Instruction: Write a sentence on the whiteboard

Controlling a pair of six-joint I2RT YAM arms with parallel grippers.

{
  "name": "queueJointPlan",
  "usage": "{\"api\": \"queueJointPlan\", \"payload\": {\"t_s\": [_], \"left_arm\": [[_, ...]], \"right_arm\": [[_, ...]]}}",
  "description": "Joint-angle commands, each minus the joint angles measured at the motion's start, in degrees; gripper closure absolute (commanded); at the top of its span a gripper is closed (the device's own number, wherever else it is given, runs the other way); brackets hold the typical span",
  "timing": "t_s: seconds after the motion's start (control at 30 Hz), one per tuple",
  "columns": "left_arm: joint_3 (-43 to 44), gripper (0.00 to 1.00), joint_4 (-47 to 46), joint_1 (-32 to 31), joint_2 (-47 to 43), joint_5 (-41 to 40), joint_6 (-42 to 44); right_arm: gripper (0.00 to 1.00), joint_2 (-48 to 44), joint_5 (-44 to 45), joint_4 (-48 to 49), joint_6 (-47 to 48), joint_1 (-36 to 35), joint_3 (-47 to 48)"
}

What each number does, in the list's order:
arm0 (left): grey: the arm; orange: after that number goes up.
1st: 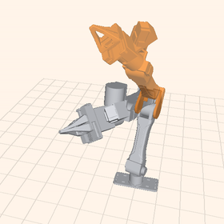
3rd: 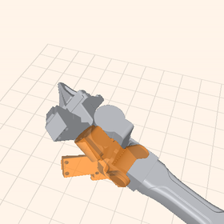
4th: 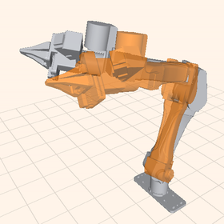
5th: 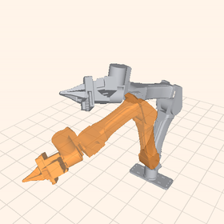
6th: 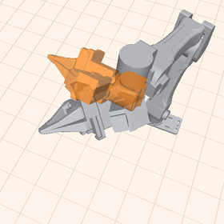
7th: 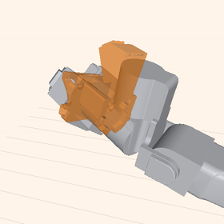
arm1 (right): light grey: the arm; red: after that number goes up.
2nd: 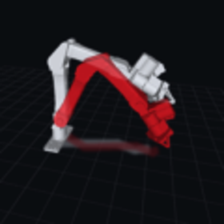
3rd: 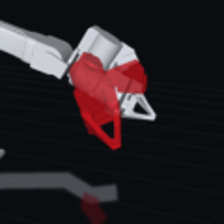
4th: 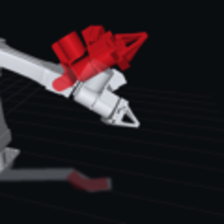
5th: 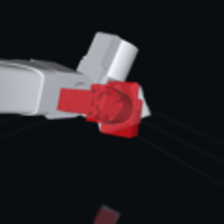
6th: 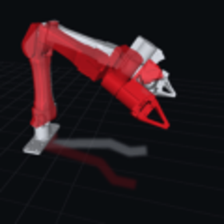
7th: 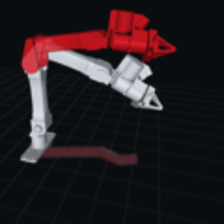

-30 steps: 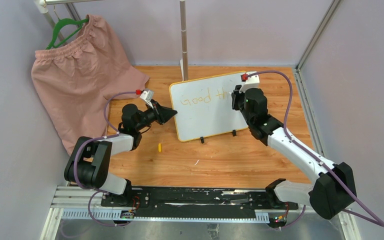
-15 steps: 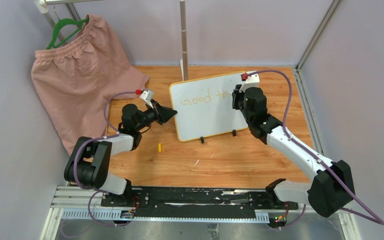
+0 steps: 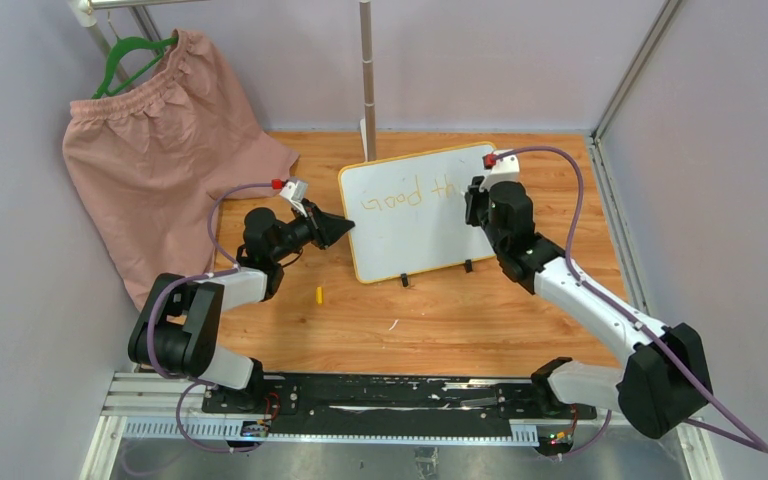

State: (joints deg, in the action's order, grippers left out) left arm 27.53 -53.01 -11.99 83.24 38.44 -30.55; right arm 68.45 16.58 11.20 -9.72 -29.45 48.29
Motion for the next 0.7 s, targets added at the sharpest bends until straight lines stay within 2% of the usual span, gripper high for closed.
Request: {"api": "queueJointPlan", "payload": {"t_s": [0.0,0.33,0.67], "left_arm": [[0.9,0.99,-0.1,-0.5,-1.0,-0.1,1.3],[0.9,0.99,-0.1,-0.6,-0.8,-0.1,1.3],[0.9,0.99,0.0,-0.7,-1.0,-0.1,1.4]], "right_arm": [[1.0,-1.0,-0.3,0.3,-1.5,0.8,-2.0],[1.0,-4.5,0.2,-1.2,-0.7,0.8,1.0],[1.0,-2.5,1.0,-0.9,0.3,1.7,3.6]]}}
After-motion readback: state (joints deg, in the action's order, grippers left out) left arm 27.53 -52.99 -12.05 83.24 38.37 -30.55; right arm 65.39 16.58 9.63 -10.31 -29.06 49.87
